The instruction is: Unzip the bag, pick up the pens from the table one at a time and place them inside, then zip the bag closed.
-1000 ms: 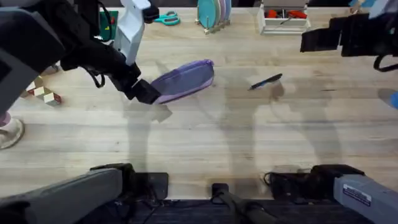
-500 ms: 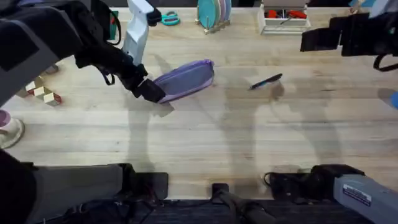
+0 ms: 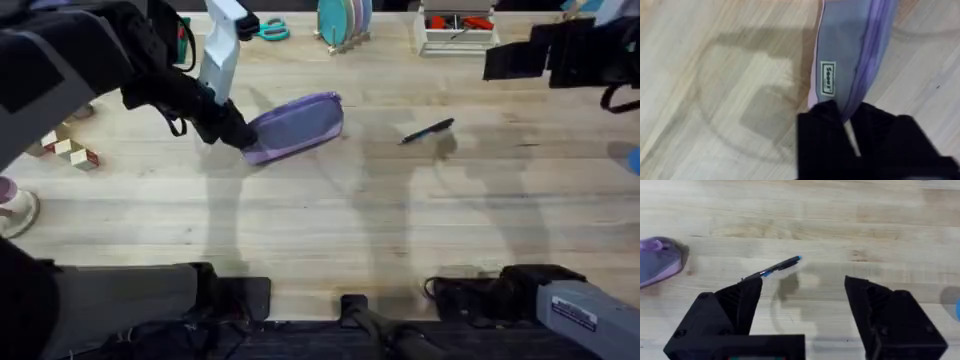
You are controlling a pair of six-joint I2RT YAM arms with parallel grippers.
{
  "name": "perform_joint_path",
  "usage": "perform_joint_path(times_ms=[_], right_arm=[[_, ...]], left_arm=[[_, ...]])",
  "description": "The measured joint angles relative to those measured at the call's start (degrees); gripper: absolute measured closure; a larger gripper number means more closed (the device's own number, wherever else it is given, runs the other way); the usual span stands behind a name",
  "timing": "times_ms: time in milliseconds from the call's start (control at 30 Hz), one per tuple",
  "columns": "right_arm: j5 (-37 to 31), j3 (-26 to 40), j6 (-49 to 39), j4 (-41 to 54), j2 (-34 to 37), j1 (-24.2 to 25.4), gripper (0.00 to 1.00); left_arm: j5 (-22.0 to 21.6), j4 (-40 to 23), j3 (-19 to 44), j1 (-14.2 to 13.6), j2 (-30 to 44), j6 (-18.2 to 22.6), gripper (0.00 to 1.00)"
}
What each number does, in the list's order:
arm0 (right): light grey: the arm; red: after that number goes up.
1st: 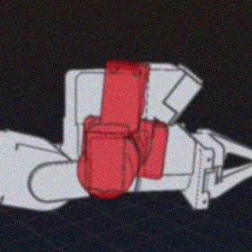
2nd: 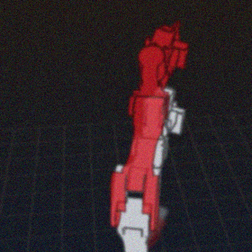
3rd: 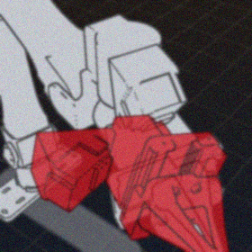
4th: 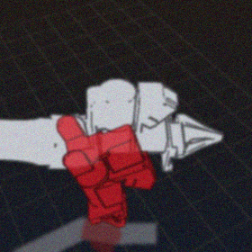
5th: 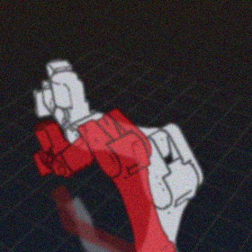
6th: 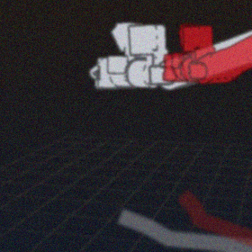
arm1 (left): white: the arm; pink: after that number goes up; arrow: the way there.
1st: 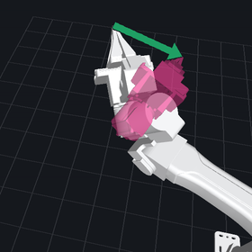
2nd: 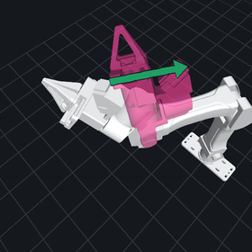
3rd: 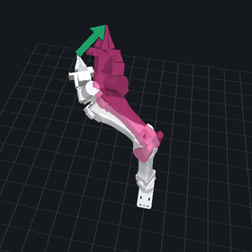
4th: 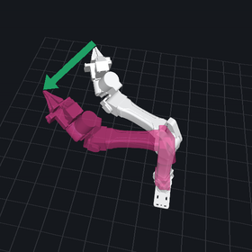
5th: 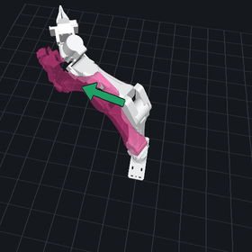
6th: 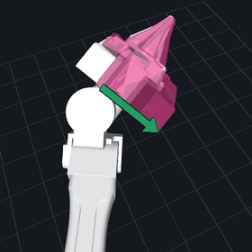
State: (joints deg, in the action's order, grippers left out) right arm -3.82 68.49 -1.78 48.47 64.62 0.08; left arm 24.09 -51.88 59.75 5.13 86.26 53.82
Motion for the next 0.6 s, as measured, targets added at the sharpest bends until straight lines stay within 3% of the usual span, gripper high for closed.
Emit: perform_joint_path(times_ms=[100,400,600], right_arm=[[0.0,0.0,0.0,0.0,0.0,0.0,0.005],[0.8,0.0,1.6,-0.4,0.0,0.0,0.005],[8.5,0.0,1.8,-5.6,0.4,0.0,0.005]], left_arm=[[0.1,0.1,0.0,-0.1,0.2,0.2,0.949],[0.1,0.1,0.0,-0.1,0.3,0.2,0.958],[0.1,0.1,0.0,-0.1,0.3,0.2,0.958]])
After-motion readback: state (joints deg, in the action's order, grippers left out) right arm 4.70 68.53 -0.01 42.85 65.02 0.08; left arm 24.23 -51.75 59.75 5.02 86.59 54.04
